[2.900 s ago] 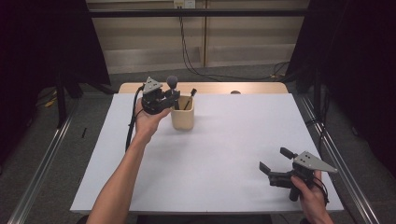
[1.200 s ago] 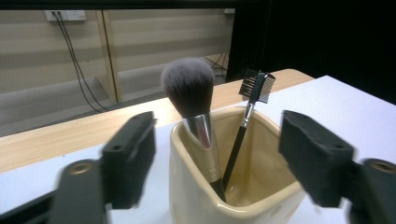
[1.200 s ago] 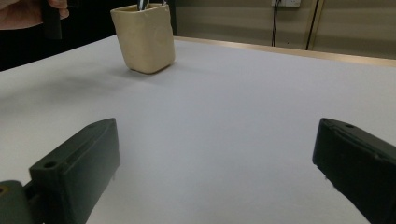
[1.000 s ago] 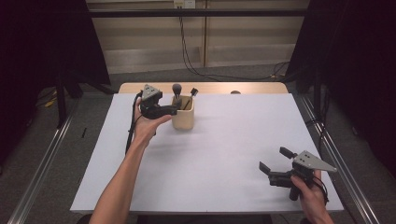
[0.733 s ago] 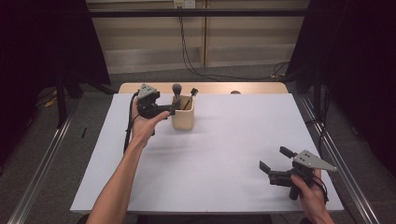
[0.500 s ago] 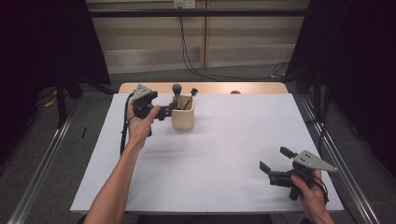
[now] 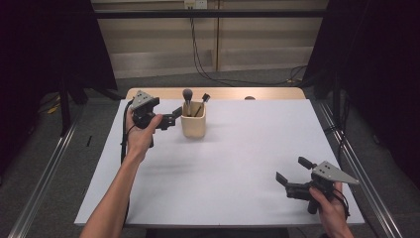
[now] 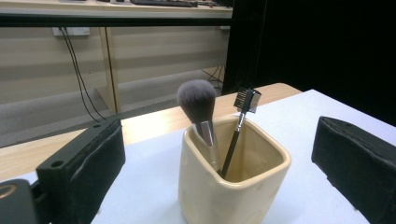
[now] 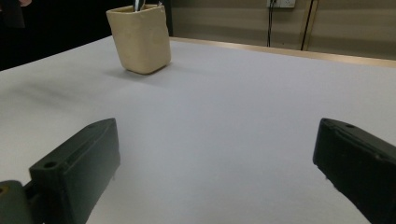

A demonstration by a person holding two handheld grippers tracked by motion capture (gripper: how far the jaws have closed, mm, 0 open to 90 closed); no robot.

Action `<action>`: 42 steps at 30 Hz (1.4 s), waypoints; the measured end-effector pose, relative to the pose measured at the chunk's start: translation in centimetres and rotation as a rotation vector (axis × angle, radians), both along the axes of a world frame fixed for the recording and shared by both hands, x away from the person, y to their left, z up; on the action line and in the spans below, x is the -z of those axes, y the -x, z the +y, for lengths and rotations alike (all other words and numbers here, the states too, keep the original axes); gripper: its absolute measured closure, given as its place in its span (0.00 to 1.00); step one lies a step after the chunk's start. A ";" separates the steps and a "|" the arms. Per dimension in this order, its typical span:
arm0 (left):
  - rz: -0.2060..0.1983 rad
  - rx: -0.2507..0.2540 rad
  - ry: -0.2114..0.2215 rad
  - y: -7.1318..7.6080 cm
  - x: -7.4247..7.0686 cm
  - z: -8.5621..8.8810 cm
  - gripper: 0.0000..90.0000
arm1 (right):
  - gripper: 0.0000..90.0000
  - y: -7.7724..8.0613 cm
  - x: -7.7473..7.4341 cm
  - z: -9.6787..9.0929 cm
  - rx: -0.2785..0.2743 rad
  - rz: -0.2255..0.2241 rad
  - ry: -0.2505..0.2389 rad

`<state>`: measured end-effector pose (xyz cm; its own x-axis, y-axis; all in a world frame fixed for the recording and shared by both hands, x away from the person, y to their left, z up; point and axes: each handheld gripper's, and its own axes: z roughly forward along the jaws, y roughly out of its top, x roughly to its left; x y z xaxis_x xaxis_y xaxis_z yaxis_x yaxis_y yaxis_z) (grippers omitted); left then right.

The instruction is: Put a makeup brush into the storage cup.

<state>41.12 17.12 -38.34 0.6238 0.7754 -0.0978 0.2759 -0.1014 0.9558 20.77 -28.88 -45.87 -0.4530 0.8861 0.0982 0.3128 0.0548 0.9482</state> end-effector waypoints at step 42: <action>-0.027 0.004 -0.016 8.3 1.8 4.9 0.05 | 0.01 0.2 -0.1 -0.2 0.008 -0.011 0.007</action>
